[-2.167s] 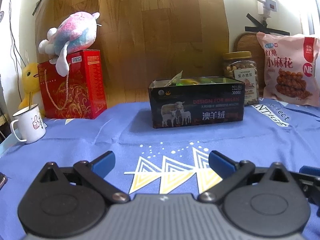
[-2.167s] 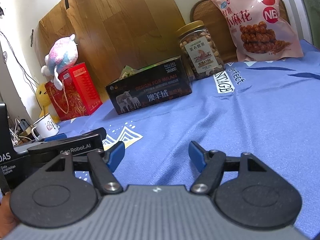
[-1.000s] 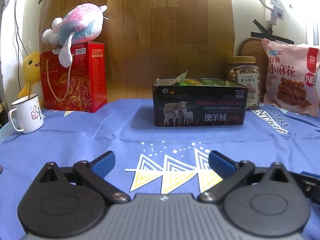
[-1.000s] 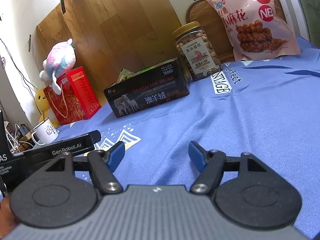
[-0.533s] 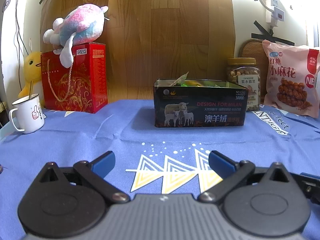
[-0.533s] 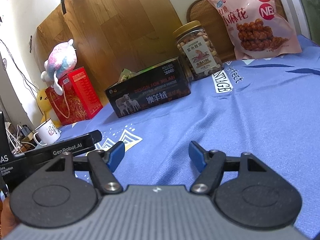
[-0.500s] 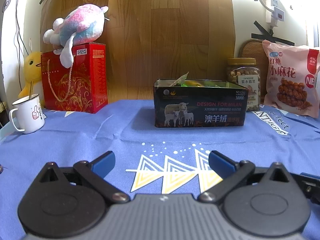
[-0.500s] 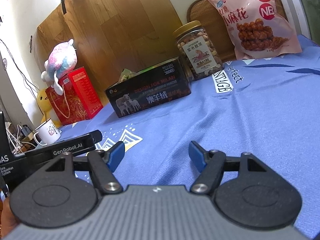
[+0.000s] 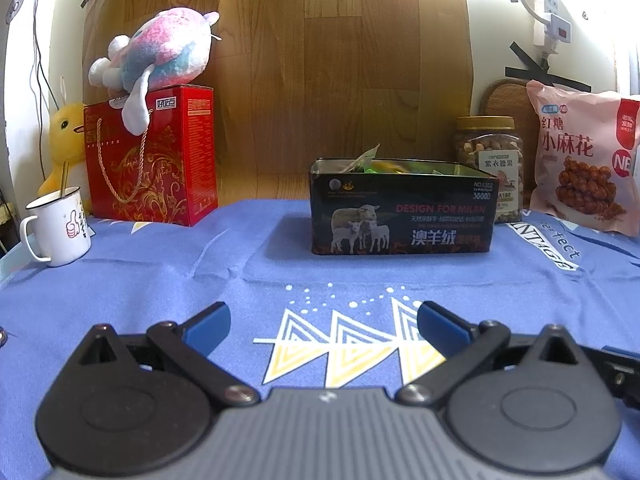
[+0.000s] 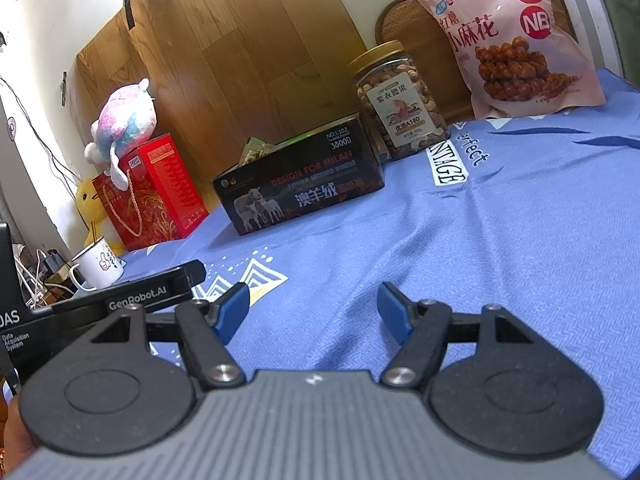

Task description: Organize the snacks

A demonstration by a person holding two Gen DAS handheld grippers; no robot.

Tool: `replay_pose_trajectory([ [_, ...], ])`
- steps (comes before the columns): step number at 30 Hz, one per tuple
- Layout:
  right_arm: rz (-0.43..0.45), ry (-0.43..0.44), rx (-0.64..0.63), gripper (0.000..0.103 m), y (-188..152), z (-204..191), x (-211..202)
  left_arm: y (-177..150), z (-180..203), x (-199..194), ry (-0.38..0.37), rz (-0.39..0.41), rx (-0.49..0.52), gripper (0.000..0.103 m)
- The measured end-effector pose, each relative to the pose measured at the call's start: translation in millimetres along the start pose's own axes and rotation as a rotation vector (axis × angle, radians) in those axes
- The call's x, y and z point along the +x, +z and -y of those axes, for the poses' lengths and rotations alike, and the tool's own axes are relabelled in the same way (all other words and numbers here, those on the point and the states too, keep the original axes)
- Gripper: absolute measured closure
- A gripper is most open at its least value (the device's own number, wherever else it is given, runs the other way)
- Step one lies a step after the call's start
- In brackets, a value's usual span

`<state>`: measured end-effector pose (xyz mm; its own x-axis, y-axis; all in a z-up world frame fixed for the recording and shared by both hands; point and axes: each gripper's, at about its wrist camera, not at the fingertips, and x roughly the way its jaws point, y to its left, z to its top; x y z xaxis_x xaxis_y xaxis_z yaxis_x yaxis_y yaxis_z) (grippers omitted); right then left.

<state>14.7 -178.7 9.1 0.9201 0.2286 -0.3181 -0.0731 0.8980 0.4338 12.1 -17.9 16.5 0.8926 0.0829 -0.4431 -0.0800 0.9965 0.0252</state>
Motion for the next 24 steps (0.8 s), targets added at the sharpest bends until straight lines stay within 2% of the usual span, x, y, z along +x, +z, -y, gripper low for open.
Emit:
replay_pose_trajectory([
  [24, -0.004, 0.003, 0.003, 0.030, 0.1, 0.7, 0.9, 0.1, 3.3, 0.2, 0.007, -0.002, 0.022, 0.000],
])
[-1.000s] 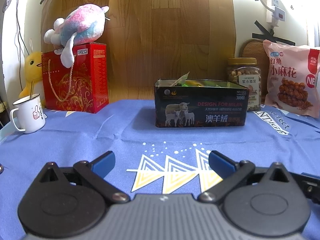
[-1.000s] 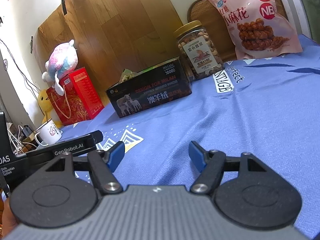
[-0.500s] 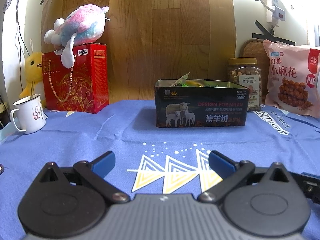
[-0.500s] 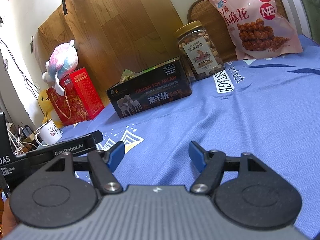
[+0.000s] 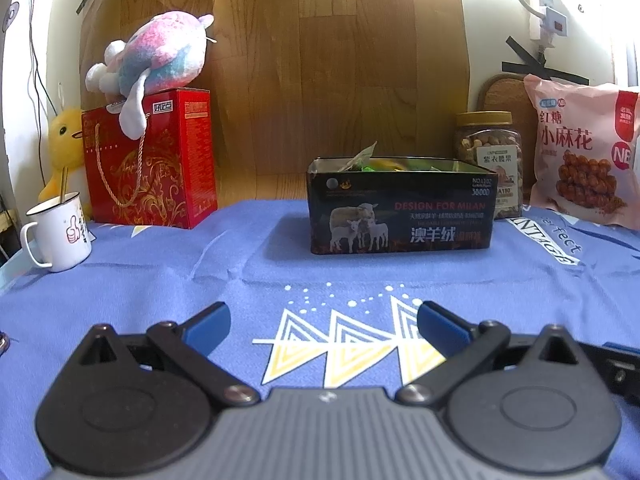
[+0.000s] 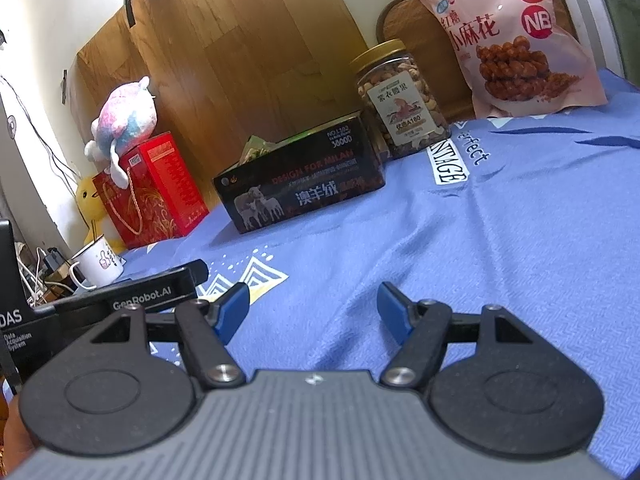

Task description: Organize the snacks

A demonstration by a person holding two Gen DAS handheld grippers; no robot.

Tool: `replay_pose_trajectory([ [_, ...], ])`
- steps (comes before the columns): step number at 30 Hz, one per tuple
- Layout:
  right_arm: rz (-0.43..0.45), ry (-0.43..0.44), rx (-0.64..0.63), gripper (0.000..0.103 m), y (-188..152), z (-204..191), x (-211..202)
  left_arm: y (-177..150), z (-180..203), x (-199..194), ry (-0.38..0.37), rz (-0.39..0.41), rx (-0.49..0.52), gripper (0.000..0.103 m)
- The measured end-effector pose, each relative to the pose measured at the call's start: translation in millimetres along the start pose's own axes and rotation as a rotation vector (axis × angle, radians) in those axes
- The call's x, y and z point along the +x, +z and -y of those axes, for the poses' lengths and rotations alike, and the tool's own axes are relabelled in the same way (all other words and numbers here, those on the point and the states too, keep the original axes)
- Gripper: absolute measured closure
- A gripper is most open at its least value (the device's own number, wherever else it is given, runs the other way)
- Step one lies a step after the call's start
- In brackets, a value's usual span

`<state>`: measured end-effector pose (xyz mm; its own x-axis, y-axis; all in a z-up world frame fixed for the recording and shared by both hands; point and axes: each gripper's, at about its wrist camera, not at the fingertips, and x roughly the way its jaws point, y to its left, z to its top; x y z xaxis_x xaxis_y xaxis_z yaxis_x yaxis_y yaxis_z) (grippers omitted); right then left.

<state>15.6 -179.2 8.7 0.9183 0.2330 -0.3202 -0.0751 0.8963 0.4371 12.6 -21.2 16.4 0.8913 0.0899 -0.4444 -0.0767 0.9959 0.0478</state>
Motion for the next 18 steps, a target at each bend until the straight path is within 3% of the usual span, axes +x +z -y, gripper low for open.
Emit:
replay_pose_trajectory([
  [18, 0.004, 0.002, 0.002, 0.030, -0.1, 0.0, -1.1, 0.1, -2.0, -0.3, 0.003, 0.000, -0.014, 0.000],
])
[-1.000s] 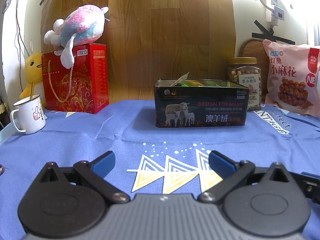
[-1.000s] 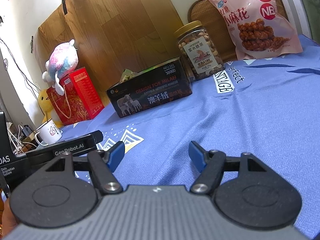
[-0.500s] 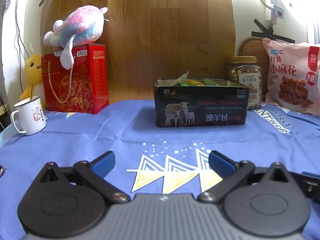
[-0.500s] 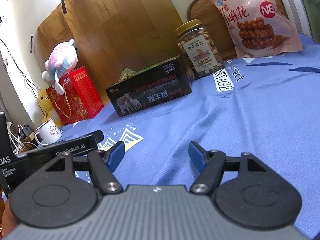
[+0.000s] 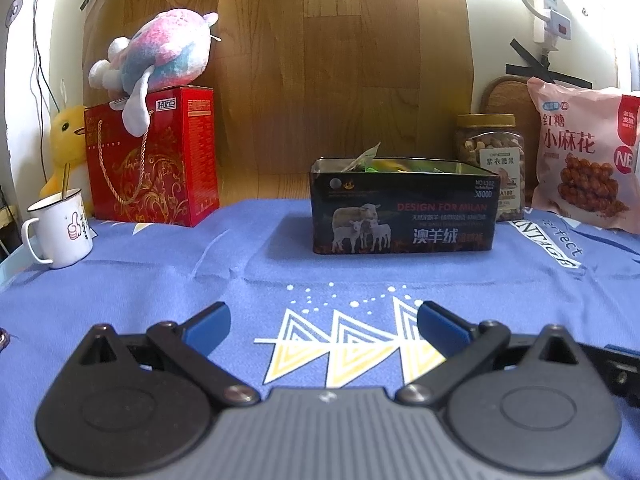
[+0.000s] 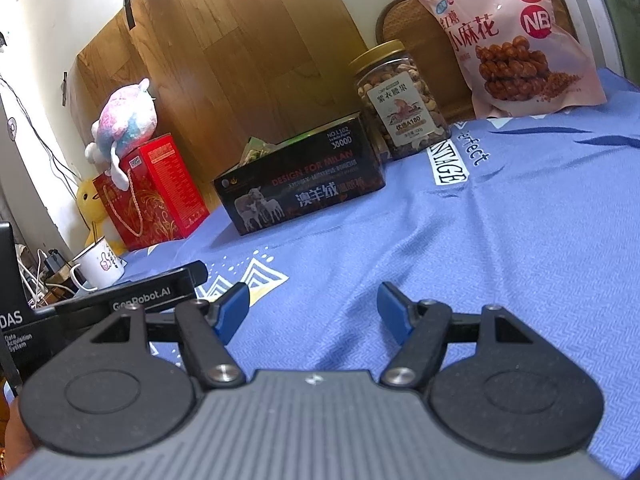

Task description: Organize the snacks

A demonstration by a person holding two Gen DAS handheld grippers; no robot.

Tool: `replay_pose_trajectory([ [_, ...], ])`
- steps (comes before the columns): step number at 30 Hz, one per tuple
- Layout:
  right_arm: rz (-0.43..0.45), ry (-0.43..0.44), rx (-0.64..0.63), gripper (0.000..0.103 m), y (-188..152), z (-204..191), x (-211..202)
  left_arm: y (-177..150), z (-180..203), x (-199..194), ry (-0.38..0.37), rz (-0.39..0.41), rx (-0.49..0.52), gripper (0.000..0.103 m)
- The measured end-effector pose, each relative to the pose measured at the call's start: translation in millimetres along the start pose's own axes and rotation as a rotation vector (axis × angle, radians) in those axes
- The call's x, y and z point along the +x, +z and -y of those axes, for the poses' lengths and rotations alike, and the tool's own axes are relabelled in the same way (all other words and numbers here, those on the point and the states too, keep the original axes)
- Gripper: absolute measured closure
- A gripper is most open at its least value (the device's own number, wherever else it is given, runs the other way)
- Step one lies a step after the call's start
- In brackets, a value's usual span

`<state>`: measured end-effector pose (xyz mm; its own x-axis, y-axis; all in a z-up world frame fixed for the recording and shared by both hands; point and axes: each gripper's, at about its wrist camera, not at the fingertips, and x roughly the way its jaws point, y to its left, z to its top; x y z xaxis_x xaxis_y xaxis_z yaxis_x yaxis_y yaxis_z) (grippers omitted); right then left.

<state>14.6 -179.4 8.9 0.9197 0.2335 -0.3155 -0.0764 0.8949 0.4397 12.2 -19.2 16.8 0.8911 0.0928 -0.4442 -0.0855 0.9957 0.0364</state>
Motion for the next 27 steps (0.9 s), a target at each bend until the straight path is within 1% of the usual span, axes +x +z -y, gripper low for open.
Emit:
replay_pose_trajectory([
  [10, -0.003, -0.008, 0.002, 0.030, -0.1, -0.1, 0.2, -0.2, 1.7, 1.1, -0.007, -0.006, 0.012, 0.000],
  [27, 0.001, -0.009, -0.003, 0.030, 0.4, -0.5, 0.3, -0.5, 1.7, -1.0, 0.005, 0.006, 0.011, 0.000],
])
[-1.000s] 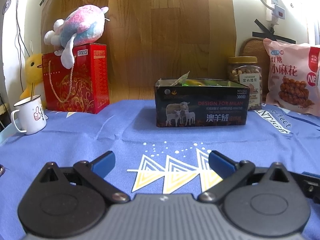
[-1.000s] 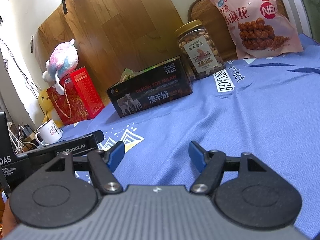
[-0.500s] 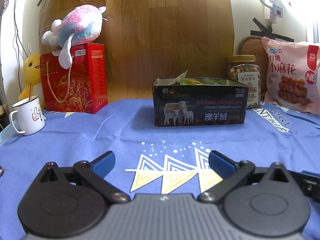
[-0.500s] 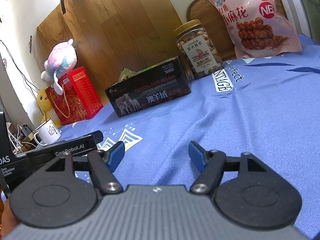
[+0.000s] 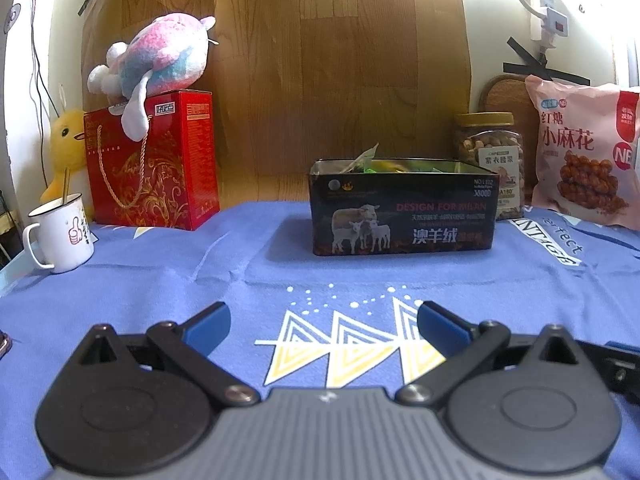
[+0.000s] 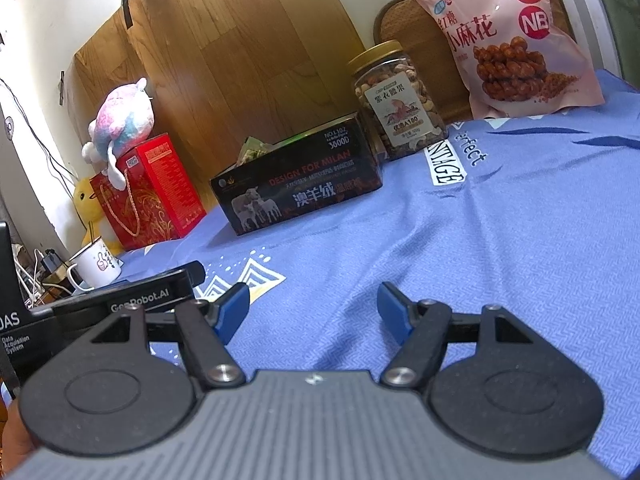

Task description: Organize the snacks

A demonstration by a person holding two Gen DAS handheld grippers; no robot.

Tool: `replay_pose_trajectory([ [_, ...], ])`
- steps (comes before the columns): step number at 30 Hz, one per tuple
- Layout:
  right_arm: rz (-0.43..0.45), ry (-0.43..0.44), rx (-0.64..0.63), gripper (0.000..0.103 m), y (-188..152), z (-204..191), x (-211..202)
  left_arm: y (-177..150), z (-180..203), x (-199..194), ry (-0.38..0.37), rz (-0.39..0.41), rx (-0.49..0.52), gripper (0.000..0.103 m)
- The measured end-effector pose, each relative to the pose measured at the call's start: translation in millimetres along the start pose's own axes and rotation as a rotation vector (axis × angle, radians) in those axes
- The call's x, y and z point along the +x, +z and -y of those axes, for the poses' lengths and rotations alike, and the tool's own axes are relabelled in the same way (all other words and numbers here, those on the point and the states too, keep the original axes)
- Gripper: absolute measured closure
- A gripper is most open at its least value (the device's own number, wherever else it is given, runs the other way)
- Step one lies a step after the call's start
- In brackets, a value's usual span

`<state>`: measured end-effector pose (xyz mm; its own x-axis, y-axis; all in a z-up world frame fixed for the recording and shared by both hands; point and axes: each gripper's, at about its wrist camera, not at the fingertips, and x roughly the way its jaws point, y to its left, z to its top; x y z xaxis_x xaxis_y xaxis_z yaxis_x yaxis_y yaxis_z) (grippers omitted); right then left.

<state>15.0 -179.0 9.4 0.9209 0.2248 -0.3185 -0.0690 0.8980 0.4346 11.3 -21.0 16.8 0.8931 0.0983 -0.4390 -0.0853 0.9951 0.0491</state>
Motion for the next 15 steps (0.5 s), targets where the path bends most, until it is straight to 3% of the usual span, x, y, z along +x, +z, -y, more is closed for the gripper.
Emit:
replay_pose_trajectory([
  [15, 0.001, -0.007, -0.001, 0.030, 0.2, -0.2, -0.1, 0.3, -0.6, 0.1, -0.007, -0.001, -0.005, 0.000],
])
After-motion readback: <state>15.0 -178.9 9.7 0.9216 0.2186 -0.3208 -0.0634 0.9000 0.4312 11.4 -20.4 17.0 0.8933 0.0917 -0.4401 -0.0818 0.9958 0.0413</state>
